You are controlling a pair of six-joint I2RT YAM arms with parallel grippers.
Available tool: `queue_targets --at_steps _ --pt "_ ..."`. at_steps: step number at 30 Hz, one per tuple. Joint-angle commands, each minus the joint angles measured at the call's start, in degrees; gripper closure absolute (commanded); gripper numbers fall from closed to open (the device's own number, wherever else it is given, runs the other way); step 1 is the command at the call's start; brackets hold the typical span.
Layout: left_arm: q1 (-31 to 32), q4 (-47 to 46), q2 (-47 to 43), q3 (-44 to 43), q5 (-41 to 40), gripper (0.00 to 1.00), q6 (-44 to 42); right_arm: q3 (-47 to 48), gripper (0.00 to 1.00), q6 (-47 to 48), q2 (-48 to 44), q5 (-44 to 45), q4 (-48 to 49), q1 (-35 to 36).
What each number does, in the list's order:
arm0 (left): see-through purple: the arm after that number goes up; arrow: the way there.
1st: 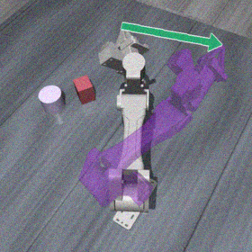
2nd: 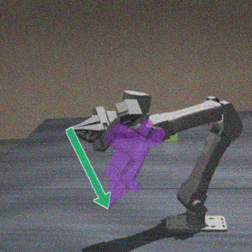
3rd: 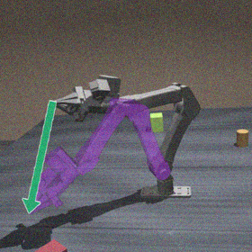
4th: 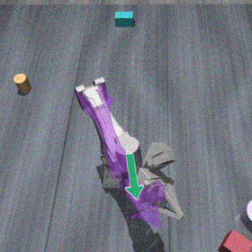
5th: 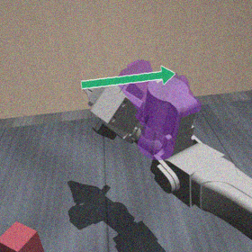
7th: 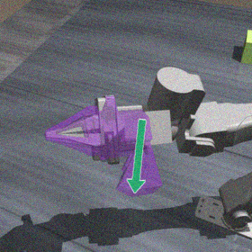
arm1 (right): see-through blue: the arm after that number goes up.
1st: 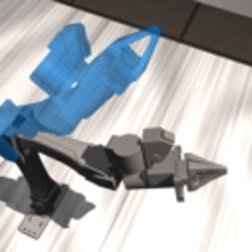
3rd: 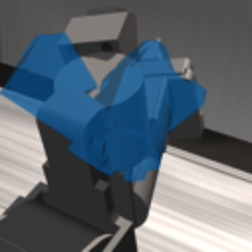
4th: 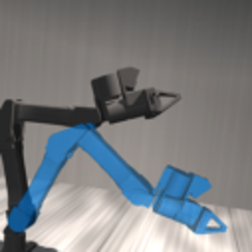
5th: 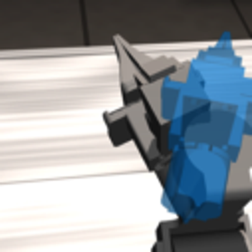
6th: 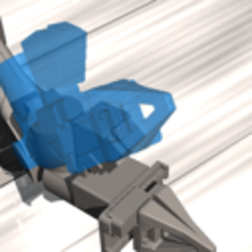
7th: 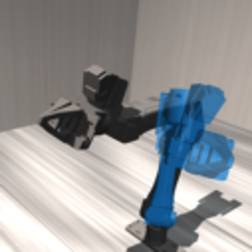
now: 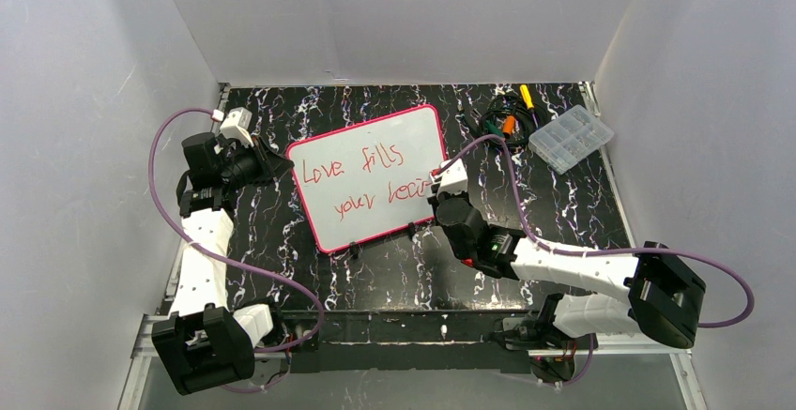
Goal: Write a sentence on the whiteboard
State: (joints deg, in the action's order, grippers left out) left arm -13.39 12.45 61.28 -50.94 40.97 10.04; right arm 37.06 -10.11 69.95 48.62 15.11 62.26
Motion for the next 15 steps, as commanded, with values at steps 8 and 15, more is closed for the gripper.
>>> queue_targets --at_steps 8,15 --pt "0.0 0.3 -1.4 0.8 0.9 0.98 -0.1 -0.8 0.99 -7.4 -2.1 -3.0 -4.1 -0.2" --pt "0.0 0.3 -1.4 0.8 0.9 0.98 -0.2 -1.9 0.99 -10.4 -2.8 -3.5 -6.4 0.3"
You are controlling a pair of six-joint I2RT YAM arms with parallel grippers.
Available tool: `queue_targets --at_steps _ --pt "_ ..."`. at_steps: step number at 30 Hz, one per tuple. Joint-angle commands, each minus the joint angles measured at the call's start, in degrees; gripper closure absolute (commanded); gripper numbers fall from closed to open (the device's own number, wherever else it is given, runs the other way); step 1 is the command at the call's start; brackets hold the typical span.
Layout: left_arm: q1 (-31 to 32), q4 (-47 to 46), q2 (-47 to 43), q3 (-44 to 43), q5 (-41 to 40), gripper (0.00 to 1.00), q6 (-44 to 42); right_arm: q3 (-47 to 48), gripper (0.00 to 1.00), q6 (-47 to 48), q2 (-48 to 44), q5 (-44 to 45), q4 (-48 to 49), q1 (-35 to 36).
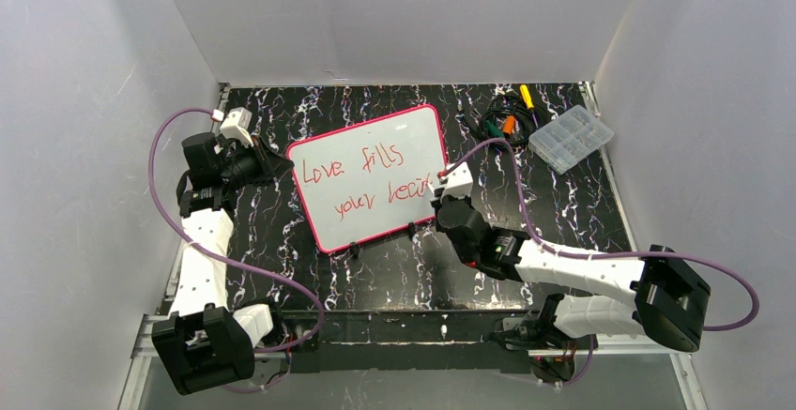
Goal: Write a sentence on the whiteboard
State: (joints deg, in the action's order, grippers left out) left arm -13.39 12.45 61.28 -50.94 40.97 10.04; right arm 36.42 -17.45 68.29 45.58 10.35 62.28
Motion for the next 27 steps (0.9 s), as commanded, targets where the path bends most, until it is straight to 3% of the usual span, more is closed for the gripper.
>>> queue_targets --at_steps 1,27 --pt "0.0 0.3 -1.4 0.8 0.9 0.98 -0.2 -1.3 0.99 -3.4 -1.2 -0.4 -2.2 0.4" --pt "0.0 0.3 -1.4 0.8 0.9 0.98 -0.1 -0.3 0.99 -3.1 -3.6 6.1 -5.2 1.1"
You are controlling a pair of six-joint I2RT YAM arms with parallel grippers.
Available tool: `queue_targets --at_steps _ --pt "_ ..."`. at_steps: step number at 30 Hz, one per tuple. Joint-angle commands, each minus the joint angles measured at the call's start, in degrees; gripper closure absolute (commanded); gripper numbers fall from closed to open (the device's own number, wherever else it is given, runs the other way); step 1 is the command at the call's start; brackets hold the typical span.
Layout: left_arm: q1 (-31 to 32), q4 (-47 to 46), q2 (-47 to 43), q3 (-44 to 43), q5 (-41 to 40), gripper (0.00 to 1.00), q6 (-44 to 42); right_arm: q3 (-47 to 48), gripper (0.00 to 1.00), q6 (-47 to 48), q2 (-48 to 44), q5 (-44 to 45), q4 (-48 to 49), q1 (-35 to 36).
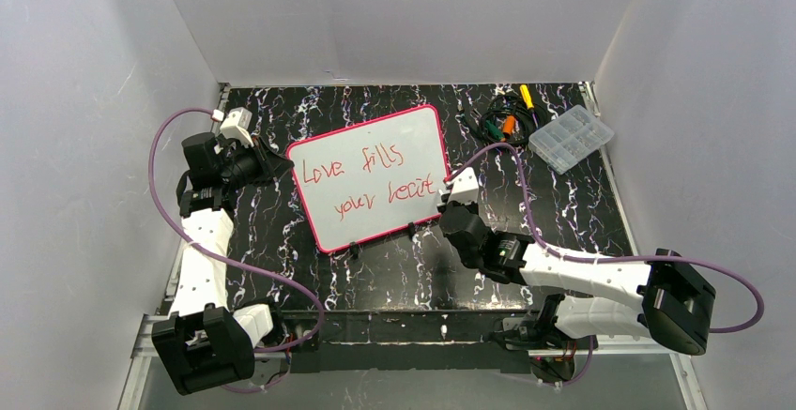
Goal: Write a sentence on the whiteboard
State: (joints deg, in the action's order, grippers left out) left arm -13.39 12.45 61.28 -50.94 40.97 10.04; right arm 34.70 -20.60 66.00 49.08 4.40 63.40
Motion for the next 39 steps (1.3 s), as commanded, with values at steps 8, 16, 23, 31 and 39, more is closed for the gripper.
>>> queue_targets --at_steps 8,16,23,31,39 --pt "0.0 0.3 -1.2 0.7 1.0 0.98 -0.1 0.8 0.99 -0.5 0.1 2.5 1.0 0.0" --pt "0.0 0.3 -1.2 0.8 1.0 0.98 -0.1 0.5 0.99 0.1 1.7 2.5 2.6 0.0" --pt "0.0 0.3 -1.2 0.8 1.0 0.98 -0.1 0.3 0.99 0.4 0.9 2.7 2.6 0.0" --pt "0.0 1.3 -1.9 0.7 -0.3 0.91 -0.1 3.1 0.99 1.3 -6.7 2.9 -6.8 0.0" --pt "0.1 3.4 -4.1 1.0 -5.1 0.47 -0.4 10.8 0.99 2.3 -10.6 0.3 -25.0 -0.2"
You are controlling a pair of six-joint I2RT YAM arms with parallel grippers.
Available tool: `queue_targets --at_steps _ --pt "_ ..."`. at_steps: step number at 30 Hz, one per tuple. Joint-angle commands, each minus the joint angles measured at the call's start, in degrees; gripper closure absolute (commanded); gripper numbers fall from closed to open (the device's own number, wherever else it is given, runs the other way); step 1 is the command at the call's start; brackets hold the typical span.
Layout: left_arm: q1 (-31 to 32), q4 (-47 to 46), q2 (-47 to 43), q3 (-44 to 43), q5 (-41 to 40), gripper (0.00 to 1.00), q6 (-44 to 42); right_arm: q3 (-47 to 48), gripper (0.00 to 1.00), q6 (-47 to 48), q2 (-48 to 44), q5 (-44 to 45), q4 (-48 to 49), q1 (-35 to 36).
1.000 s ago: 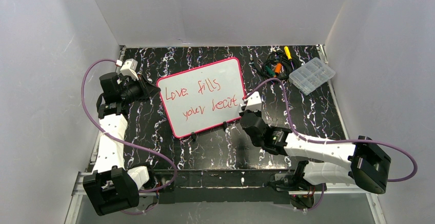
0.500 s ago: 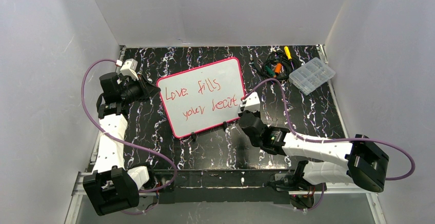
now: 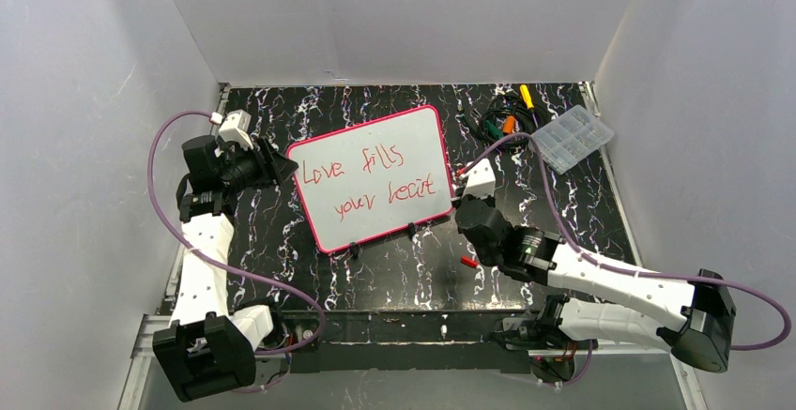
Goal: Write a sentence on the whiteboard
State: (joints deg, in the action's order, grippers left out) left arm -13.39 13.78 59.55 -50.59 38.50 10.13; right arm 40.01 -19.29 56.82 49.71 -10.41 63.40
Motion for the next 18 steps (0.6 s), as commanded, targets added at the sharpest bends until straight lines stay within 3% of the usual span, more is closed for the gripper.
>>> queue_targets --at_steps 1,3,4,10,13,15,18 --pt "0.0 2.3 -2.8 0.7 -3.2 0.43 -0.7 7.3 0.99 1.5 -1.4 -1.7 -12.0 -0.3" --pt "0.0 3.1 -3.7 0.5 -4.7 0.32 -1.3 10.2 0.99 2.1 -1.2 -4.8 -16.0 -0.5" --pt "0.0 5.4 -5.5 -0.4 -8.1 0.2 -2.7 13.9 0.99 2.5 -0.2 -9.6 -21.6 -0.6" --pt "5.4 12.9 -10.3 -5.6 -17.5 0.19 -7.0 19.8 0.99 2.5 0.4 -17.2 -31.6 -1.3" --pt "17.6 17.6 -11.3 -9.3 -22.5 0.2 -9.8 19.9 0.99 4.5 -0.8 -25.5 -32.0 -3.3" --pt "23.8 19.8 -11.5 -10.7 -21.9 0.21 -9.9 19.6 0.99 6.1 -1.4 -33.3 -31.1 -5.9" --pt "29.7 20.1 -11.5 -10.3 -13.5 0.23 -7.8 19.0 0.99 8.5 -0.9 -46.9 -29.3 -10.4"
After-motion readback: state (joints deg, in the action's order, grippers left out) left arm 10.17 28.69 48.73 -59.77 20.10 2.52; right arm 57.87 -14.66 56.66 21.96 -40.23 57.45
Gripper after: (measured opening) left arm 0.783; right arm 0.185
